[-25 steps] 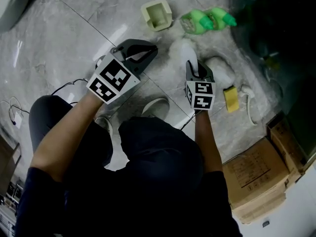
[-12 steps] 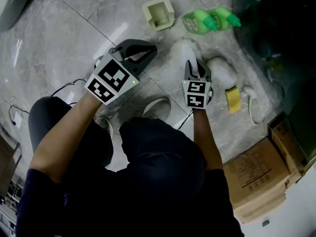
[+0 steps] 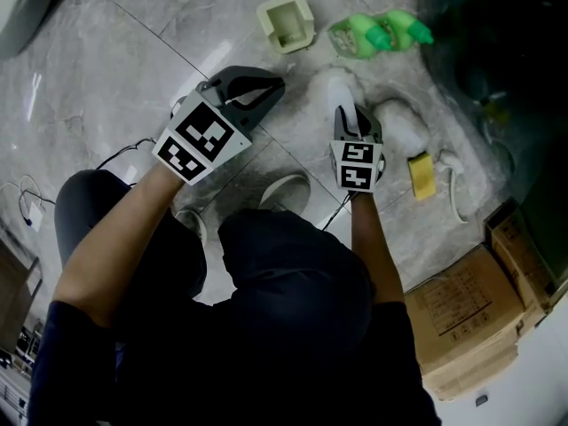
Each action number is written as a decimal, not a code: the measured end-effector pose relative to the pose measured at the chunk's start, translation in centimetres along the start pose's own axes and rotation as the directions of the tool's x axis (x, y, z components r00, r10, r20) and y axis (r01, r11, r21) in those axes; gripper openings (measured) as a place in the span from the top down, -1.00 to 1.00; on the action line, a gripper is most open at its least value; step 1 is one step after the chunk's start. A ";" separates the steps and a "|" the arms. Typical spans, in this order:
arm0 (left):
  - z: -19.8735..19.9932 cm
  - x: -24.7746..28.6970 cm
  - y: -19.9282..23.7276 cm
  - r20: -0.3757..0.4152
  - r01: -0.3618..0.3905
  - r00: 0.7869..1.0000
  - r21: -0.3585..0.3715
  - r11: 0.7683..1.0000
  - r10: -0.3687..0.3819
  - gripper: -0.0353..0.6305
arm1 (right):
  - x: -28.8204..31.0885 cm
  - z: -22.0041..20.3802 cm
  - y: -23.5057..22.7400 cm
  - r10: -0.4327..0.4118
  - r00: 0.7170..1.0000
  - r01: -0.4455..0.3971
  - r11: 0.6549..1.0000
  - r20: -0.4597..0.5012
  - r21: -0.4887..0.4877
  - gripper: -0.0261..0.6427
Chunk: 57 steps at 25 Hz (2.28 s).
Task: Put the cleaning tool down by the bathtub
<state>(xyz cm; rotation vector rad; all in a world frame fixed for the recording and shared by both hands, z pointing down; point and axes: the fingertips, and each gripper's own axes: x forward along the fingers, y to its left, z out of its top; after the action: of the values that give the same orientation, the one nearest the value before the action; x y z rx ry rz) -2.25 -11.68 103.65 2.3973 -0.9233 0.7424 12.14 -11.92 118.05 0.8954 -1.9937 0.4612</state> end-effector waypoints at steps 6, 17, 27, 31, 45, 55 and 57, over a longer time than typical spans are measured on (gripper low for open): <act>0.1 -0.3 0.0 0.006 -0.003 1.000 0.002 1.000 0.003 0.78 | -0.4 0.3 0.1 0.007 1.000 -0.007 1.000 0.017 0.021 0.57; 3.9 -3.6 0.7 0.040 -0.041 0.998 -0.005 0.999 0.041 0.78 | -6.8 4.2 0.2 0.044 0.998 -0.046 0.998 0.052 0.040 0.42; 14.6 -14.4 -2.6 0.044 -0.078 0.996 0.050 0.996 0.076 0.78 | -21.3 13.3 -0.7 0.014 0.993 -0.023 0.996 0.113 0.082 0.42; 20.8 -19.1 -6.9 0.056 -0.041 0.998 0.084 0.996 0.037 0.78 | -29.9 17.9 -0.8 0.002 0.988 -0.015 0.996 0.153 0.090 0.42; 39.7 -37.3 -16.0 0.190 -0.046 0.982 0.166 0.985 0.014 0.78 | -57.1 33.7 0.5 -0.076 0.923 0.012 0.986 0.377 0.168 0.42; 48.2 -48.8 -21.4 0.314 -0.072 0.949 0.187 0.980 0.010 0.78 | -73.2 41.5 3.7 -0.107 0.845 0.035 0.989 0.524 0.145 0.41; 49.6 -50.6 -21.9 0.334 -0.081 0.943 0.199 0.977 0.010 0.78 | -75.7 42.6 4.2 -0.116 0.825 0.036 0.987 0.552 0.154 0.42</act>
<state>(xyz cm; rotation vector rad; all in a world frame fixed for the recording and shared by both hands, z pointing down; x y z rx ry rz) -2.85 -2.79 30.00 2.7536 -1.0815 0.4777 11.64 -3.81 31.42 1.3094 -2.4653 0.3102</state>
